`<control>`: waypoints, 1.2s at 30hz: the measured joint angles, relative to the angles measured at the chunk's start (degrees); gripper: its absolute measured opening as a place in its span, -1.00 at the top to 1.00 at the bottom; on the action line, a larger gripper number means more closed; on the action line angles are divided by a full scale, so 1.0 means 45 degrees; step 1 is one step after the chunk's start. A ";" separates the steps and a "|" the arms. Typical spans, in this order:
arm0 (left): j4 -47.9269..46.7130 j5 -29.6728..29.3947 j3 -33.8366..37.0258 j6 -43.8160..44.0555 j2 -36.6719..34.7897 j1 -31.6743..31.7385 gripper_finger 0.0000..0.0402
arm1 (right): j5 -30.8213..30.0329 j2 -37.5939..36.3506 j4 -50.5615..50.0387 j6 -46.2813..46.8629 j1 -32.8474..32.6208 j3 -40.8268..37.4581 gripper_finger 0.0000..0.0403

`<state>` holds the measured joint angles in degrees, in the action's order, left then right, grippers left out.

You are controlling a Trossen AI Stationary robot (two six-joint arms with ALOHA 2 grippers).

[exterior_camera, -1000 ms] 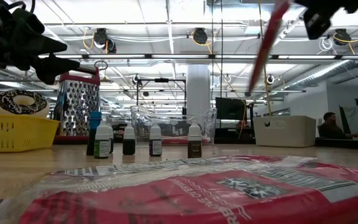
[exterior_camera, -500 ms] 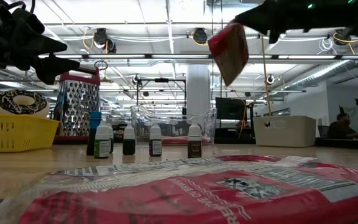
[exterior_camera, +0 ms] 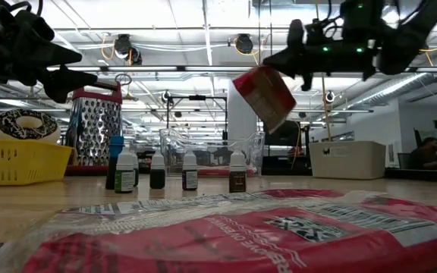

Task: Pick & Place Food Item
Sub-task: Put the right popcorn bag into the transparent bin

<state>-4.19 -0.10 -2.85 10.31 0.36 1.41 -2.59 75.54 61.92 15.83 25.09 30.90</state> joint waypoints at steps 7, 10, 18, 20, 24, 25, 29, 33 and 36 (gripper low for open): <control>0.0000 0.0000 0.0000 0.0000 0.0000 0.0000 -0.40 | 0.0971 0.2526 -0.0673 -0.0736 0.0196 0.3247 1.00; -0.0002 0.0000 0.0000 0.0000 0.0000 0.0005 -0.40 | 0.1023 0.3956 -0.2184 -0.1366 0.0196 0.4888 1.00; -0.0003 0.0000 0.0000 0.0002 0.0000 0.0001 -0.40 | 0.5008 0.7632 -0.3473 -0.0318 0.0586 0.8798 1.00; -0.0005 0.0000 0.0000 0.0003 0.0000 0.0001 -0.40 | 0.6180 0.8179 -0.3478 0.0454 0.0746 0.9367 1.00; -0.0001 0.0000 0.0000 0.0003 0.0000 0.0000 -0.40 | 0.8011 0.8511 -0.3966 0.1976 0.1243 0.9718 1.00; -0.0005 0.0001 0.0000 0.0000 0.0000 0.0004 -0.40 | 0.8295 0.8497 -0.4176 0.2102 0.1369 0.9723 1.00; -0.0005 0.0000 0.0000 0.0005 0.0000 0.0002 -0.40 | 0.9046 0.8184 -0.5778 0.2201 0.1915 0.9720 1.00; -0.0005 0.0000 0.0000 0.0004 0.0000 0.0000 -0.40 | 0.9439 0.7763 -0.6931 0.2082 0.2466 0.9738 1.00; 0.0000 0.0000 0.0000 0.0000 0.0000 0.0002 -0.40 | 0.9616 0.7670 -0.7533 0.2028 0.2794 0.9724 1.00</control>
<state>-4.19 -0.10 -2.85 10.31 0.36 1.42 40.69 110.06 28.03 24.95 37.67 74.66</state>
